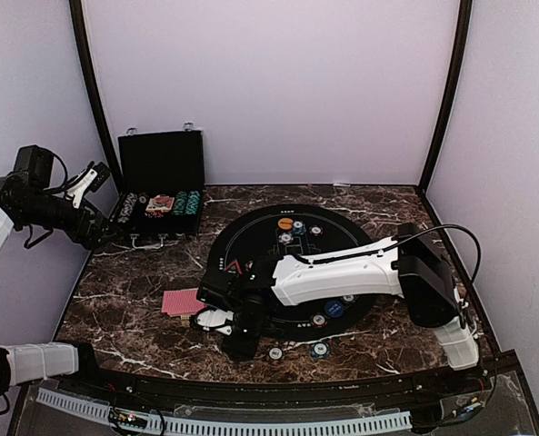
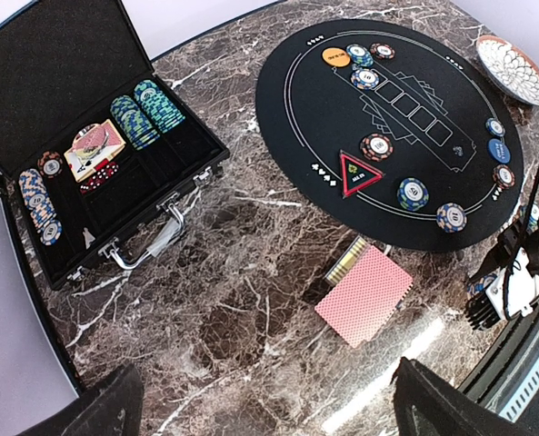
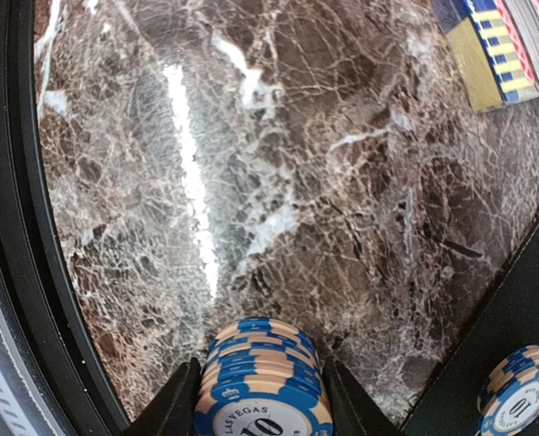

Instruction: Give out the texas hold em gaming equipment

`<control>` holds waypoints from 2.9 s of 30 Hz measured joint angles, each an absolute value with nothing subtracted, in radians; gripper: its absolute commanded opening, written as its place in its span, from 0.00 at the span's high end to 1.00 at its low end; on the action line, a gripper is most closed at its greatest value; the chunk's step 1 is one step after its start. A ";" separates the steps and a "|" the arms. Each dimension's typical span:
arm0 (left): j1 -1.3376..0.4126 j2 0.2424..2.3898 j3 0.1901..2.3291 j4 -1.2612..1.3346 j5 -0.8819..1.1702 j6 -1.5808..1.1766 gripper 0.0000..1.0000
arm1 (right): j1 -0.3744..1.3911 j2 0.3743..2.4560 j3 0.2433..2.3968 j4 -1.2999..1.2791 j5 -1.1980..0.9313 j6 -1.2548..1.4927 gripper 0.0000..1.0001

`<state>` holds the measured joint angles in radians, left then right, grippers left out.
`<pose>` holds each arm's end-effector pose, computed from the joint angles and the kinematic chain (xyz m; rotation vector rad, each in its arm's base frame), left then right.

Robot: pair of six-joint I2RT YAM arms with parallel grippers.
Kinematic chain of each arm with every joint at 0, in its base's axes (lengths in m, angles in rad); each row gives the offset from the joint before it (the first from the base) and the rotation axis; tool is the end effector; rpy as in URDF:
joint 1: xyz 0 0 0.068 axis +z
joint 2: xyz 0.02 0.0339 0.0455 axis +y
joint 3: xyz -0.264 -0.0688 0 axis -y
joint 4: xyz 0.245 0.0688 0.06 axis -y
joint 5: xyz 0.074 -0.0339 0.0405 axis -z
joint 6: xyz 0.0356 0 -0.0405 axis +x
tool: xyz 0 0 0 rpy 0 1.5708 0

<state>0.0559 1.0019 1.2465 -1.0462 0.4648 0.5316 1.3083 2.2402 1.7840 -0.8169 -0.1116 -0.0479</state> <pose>0.1752 -0.0062 0.3774 0.7462 2.1549 -0.2482 0.1161 0.4475 0.1619 -1.8641 2.2748 0.3926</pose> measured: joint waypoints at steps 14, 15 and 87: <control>0.056 1.002 1.245 -1.046 0.463 0.532 0.01 | 1.308 2.240 1.785 -0.817 -0.110 -0.046 0.59; 0.056 1.002 1.245 -1.046 0.463 0.532 0.01 | 1.308 2.240 1.785 -0.817 -0.110 -0.046 0.60; 0.056 1.000 1.177 -1.013 0.496 0.568 0.01 | 0.951 1.903 1.407 -0.776 0.001 0.186 1.00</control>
<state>0.0559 1.0000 1.1767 -1.0134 0.4957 0.5682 0.9512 1.9034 1.4067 -0.7765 0.0010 0.1864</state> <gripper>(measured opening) 0.988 0.395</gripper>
